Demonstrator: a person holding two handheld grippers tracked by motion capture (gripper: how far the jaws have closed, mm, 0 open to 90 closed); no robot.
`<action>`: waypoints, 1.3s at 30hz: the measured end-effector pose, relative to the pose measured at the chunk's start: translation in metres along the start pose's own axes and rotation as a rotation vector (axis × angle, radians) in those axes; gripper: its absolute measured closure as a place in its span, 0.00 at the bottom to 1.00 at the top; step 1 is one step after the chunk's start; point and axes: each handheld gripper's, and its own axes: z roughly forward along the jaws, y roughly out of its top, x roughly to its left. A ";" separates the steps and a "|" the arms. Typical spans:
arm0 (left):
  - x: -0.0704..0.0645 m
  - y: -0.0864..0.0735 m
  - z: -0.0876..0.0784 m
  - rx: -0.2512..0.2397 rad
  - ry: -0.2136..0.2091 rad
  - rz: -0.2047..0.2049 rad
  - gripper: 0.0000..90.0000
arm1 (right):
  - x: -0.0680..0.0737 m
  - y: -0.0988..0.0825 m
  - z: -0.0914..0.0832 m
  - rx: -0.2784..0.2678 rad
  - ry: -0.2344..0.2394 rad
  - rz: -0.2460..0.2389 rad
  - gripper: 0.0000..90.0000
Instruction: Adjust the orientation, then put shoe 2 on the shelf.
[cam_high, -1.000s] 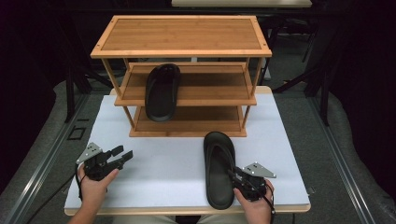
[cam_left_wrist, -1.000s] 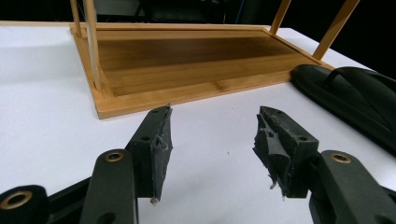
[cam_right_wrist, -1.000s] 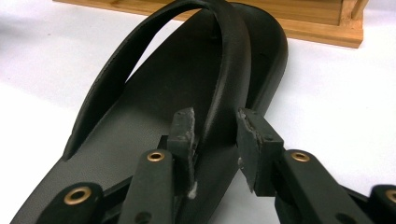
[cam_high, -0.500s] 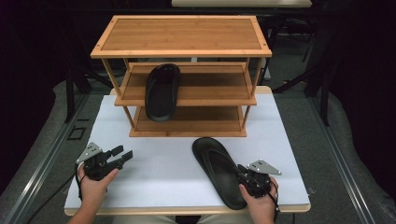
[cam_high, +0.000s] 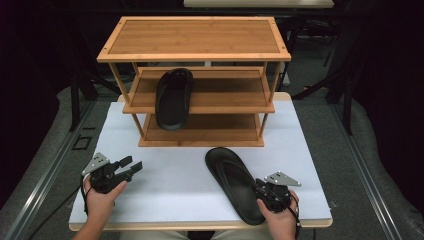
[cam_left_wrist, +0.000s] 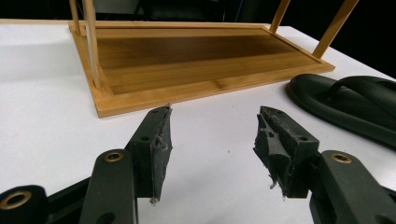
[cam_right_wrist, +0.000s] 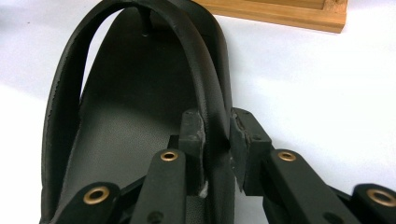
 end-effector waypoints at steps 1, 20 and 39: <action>0.000 0.000 0.000 0.002 0.000 -0.001 0.50 | 0.000 0.000 0.000 0.003 0.001 -0.002 0.84; 0.000 0.000 -0.001 -0.001 0.001 -0.003 0.50 | -0.002 0.001 0.000 0.001 -0.008 -0.004 0.89; 0.001 -0.001 -0.001 -0.007 0.002 -0.006 0.50 | -0.001 0.003 -0.002 -0.027 -0.001 -0.018 0.93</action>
